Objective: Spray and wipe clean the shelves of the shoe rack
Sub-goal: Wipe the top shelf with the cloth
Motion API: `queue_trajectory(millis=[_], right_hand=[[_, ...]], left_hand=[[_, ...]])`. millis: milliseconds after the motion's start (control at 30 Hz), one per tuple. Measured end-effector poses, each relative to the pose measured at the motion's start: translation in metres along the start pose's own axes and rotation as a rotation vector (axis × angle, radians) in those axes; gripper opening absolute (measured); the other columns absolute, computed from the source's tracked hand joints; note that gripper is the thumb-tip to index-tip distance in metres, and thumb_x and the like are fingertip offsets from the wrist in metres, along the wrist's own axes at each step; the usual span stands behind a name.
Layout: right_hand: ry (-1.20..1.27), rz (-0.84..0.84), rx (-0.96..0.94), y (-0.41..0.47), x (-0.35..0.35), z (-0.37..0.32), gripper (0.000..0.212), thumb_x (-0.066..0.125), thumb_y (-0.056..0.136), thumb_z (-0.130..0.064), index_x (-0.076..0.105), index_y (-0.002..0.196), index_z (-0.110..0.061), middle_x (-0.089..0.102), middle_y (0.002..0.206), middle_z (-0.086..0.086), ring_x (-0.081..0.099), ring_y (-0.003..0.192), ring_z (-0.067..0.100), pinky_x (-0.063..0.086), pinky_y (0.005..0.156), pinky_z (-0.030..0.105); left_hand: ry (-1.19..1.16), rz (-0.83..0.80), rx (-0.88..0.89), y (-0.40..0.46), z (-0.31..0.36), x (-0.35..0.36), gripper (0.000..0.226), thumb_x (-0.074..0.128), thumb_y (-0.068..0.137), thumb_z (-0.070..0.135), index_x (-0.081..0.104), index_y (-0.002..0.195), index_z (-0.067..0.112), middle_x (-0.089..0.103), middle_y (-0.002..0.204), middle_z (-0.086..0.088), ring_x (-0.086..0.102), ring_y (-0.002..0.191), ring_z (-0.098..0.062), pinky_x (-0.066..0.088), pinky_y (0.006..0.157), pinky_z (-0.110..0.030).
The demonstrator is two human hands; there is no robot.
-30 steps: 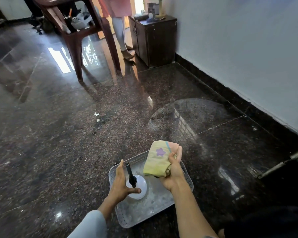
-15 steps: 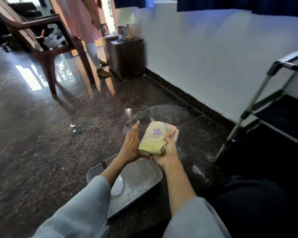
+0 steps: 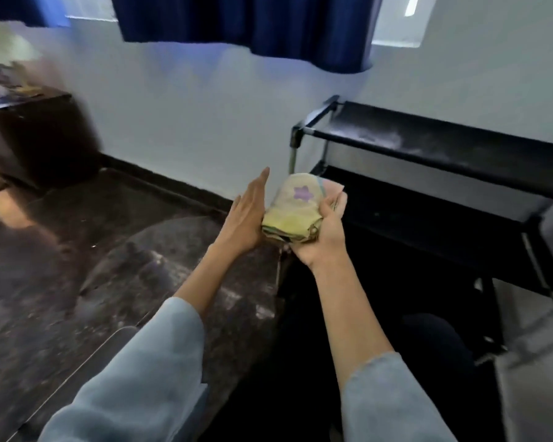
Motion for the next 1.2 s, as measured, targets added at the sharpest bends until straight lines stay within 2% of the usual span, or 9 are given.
queue_trajectory(millis=[233, 433, 567, 667, 767, 867, 967, 1067, 1200], right_hand=[[0.015, -0.050, -0.148, 0.012, 0.011, -0.087, 0.035, 0.044, 0.099, -0.036, 0.046, 0.134, -0.035, 0.060, 0.129, 0.010, 0.056, 0.118, 0.035, 0.043, 0.098, 0.059], [-0.068, -0.065, -0.292, 0.036, 0.030, -0.146, 0.047, 0.052, 0.089, -0.044, 0.047, 0.135, -0.035, 0.066, 0.119, 0.005, 0.062, 0.109, 0.029, 0.051, 0.089, 0.053], [-0.361, -0.012, -0.587, 0.055, 0.051, -0.197, 0.031, 0.051, 0.097, -0.030, 0.042, 0.120, -0.049, 0.059, 0.125, -0.003, 0.061, 0.112, 0.021, 0.051, 0.092, 0.052], [-0.747, 0.163, -0.731, 0.080, 0.060, -0.226, 0.028, 0.055, 0.096, -0.028, 0.050, 0.123, -0.036, 0.058, 0.123, -0.004, 0.059, 0.110, 0.013, 0.052, 0.094, 0.036], [-1.124, 0.271, -0.703, 0.115, 0.064, -0.232, 0.047, 0.059, 0.092, -0.040, 0.050, 0.134, -0.023, 0.060, 0.120, 0.001, 0.057, 0.094, 0.013, 0.049, 0.071, 0.023], [-1.640, 0.110, -0.471, 0.148, 0.060, -0.215, 0.055, 0.062, 0.086, -0.053, 0.049, 0.134, -0.028, 0.058, 0.127, 0.006, 0.057, 0.104, 0.021, 0.049, 0.090, 0.040], [-2.014, -0.137, -0.159, 0.163, 0.056, -0.195, 0.071, 0.051, 0.072, -0.079, 0.045, 0.133, -0.043, 0.043, 0.139, -0.001, 0.047, 0.122, 0.027, 0.039, 0.101, 0.049], [-2.168, -0.116, -0.207, 0.179, 0.060, -0.195, 0.071, 0.041, 0.066, -0.088, 0.041, 0.127, -0.051, 0.034, 0.145, -0.002, 0.038, 0.130, 0.035, 0.024, 0.106, 0.064], [-2.225, -0.202, -0.250, 0.191, 0.050, -0.191, 0.063, 0.054, 0.076, -0.073, 0.033, 0.133, -0.053, 0.036, 0.145, -0.002, 0.045, 0.123, 0.033, 0.041, 0.096, 0.051]], left_hand=[[-0.139, 0.057, 0.121, 0.078, 0.056, 0.002, 0.093, 0.063, 0.086, 0.018, -0.005, 0.150, 0.011, 0.014, 0.156, -0.012, 0.019, 0.143, -0.023, 0.027, 0.112, -0.045], [-0.191, 0.072, 0.121, 0.133, 0.063, 0.003, 0.098, 0.070, 0.079, 0.046, 0.012, 0.149, 0.009, 0.018, 0.155, -0.009, 0.024, 0.140, -0.024, 0.028, 0.110, -0.036], [-0.082, 0.140, 0.112, 0.167, 0.057, 0.000, 0.071, 0.066, 0.082, 0.045, 0.037, 0.136, 0.009, 0.041, 0.136, -0.010, 0.038, 0.124, -0.028, 0.037, 0.103, -0.039], [-0.070, 0.075, 0.109, 0.193, 0.052, 0.001, 0.065, 0.073, 0.077, 0.042, 0.044, 0.127, 0.012, 0.049, 0.125, -0.007, 0.046, 0.115, -0.024, 0.045, 0.091, -0.036], [-0.146, -0.150, 0.067, 0.218, 0.044, 0.003, 0.088, 0.079, 0.068, 0.047, 0.034, 0.138, 0.015, 0.050, 0.132, -0.009, 0.051, 0.114, -0.024, 0.044, 0.086, -0.032], [-0.140, -0.338, 0.024, 0.232, 0.038, 0.006, 0.112, 0.078, 0.055, 0.064, 0.026, 0.143, 0.018, 0.048, 0.135, -0.003, 0.049, 0.109, -0.016, 0.040, 0.080, -0.028], [0.010, -0.325, 0.104, 0.235, 0.043, 0.015, 0.113, 0.062, 0.041, 0.087, 0.041, 0.133, 0.025, 0.053, 0.127, 0.000, 0.052, 0.114, -0.022, 0.050, 0.090, -0.039], [0.183, -0.257, 0.060, 0.235, 0.045, 0.022, 0.131, 0.037, 0.033, 0.102, 0.031, 0.140, 0.026, 0.044, 0.142, -0.005, 0.044, 0.126, -0.029, 0.045, 0.098, -0.049], [0.219, -0.134, -0.005, 0.231, 0.045, 0.024, 0.144, 0.025, 0.033, 0.105, 0.015, 0.148, 0.019, 0.042, 0.145, -0.008, 0.047, 0.127, -0.029, 0.044, 0.095, -0.045]])
Point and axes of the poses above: each hand's wrist, its own y-axis towards the middle knuckle, its own x-axis out of the palm, z = x × y, the point moved 4 cm from there along y, towards the middle knuckle
